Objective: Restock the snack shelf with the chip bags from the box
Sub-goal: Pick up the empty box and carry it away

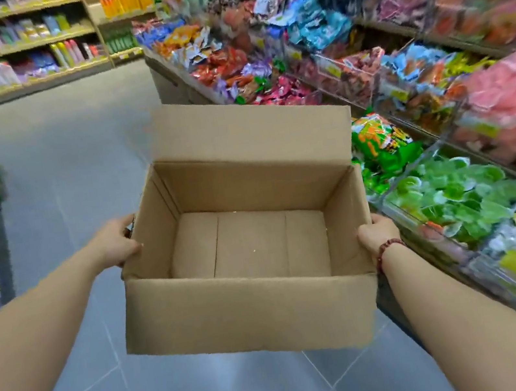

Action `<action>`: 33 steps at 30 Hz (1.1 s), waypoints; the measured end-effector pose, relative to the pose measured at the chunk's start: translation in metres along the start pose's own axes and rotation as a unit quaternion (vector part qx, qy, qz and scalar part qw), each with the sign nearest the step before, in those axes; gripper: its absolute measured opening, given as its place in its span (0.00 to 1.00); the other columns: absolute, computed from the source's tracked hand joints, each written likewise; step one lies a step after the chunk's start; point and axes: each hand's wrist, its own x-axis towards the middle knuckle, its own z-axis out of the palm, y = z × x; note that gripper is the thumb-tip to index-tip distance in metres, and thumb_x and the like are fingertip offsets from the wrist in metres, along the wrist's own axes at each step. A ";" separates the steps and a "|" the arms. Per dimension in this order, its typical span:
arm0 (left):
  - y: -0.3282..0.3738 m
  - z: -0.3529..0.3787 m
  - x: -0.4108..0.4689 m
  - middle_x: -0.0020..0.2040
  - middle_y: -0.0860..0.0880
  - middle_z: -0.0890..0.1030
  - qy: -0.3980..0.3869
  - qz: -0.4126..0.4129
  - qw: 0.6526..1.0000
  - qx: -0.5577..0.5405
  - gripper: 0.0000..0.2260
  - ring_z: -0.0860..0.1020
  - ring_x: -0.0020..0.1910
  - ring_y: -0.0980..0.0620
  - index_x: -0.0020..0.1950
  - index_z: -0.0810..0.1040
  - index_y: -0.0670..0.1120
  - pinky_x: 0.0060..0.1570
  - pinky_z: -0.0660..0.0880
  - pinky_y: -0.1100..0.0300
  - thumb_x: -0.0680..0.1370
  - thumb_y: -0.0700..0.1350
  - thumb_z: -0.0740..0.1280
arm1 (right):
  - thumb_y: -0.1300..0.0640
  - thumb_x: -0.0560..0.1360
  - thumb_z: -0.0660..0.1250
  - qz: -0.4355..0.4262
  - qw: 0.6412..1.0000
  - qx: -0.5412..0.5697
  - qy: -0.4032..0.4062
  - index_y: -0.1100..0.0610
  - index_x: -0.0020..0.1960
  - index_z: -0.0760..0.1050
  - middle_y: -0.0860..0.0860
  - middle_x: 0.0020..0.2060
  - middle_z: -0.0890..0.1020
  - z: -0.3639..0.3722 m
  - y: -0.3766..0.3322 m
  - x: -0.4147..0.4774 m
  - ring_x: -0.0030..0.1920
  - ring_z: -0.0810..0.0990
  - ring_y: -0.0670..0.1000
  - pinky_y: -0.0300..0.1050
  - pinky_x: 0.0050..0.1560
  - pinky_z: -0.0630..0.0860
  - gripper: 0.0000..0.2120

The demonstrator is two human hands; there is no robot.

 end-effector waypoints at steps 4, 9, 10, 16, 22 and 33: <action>0.013 -0.015 0.076 0.52 0.36 0.81 -0.046 0.045 0.998 0.022 0.19 0.80 0.41 0.40 0.61 0.75 0.45 0.30 0.76 0.57 0.73 0.30 0.62 | 0.65 0.70 0.60 0.055 0.996 0.043 0.055 0.54 0.49 0.78 0.59 0.49 0.82 0.017 0.002 -0.002 0.52 0.80 0.61 0.53 0.56 0.78 0.13; 0.041 -0.017 0.143 0.51 0.39 0.80 -0.103 0.108 0.985 0.085 0.17 0.79 0.41 0.40 0.61 0.75 0.43 0.28 0.75 0.58 0.74 0.32 0.63 | 0.64 0.70 0.60 0.122 0.983 0.063 0.119 0.53 0.46 0.77 0.59 0.49 0.82 0.033 0.009 -0.012 0.52 0.79 0.62 0.54 0.56 0.77 0.10; 0.046 -0.014 0.151 0.52 0.39 0.80 -0.105 0.119 0.983 0.096 0.16 0.78 0.42 0.40 0.60 0.76 0.42 0.28 0.75 0.57 0.73 0.32 0.63 | 0.64 0.70 0.60 0.133 0.980 0.071 0.129 0.53 0.46 0.77 0.59 0.48 0.82 0.036 0.012 -0.016 0.52 0.79 0.62 0.55 0.56 0.78 0.10; 0.080 0.039 0.195 0.50 0.42 0.78 -0.160 0.177 0.961 0.142 0.14 0.76 0.43 0.42 0.58 0.75 0.43 0.28 0.75 0.56 0.74 0.33 0.62 | 0.65 0.72 0.58 0.208 0.960 0.090 0.166 0.54 0.52 0.77 0.57 0.46 0.80 0.035 0.044 -0.019 0.47 0.78 0.59 0.49 0.51 0.76 0.14; 0.103 0.102 0.233 0.49 0.41 0.80 -0.196 0.196 0.945 0.171 0.16 0.79 0.46 0.38 0.61 0.76 0.44 0.40 0.80 0.48 0.76 0.34 0.62 | 0.67 0.72 0.56 0.259 0.942 0.107 0.186 0.55 0.49 0.76 0.57 0.44 0.79 0.036 0.081 0.002 0.46 0.77 0.60 0.53 0.53 0.76 0.13; 0.091 0.215 0.317 0.47 0.41 0.82 -0.237 0.195 0.923 0.234 0.23 0.77 0.46 0.40 0.71 0.70 0.46 0.42 0.72 0.54 0.75 0.36 0.63 | 0.69 0.73 0.56 0.334 0.911 0.159 0.183 0.56 0.64 0.75 0.54 0.44 0.79 0.079 0.153 0.071 0.45 0.77 0.58 0.51 0.50 0.78 0.22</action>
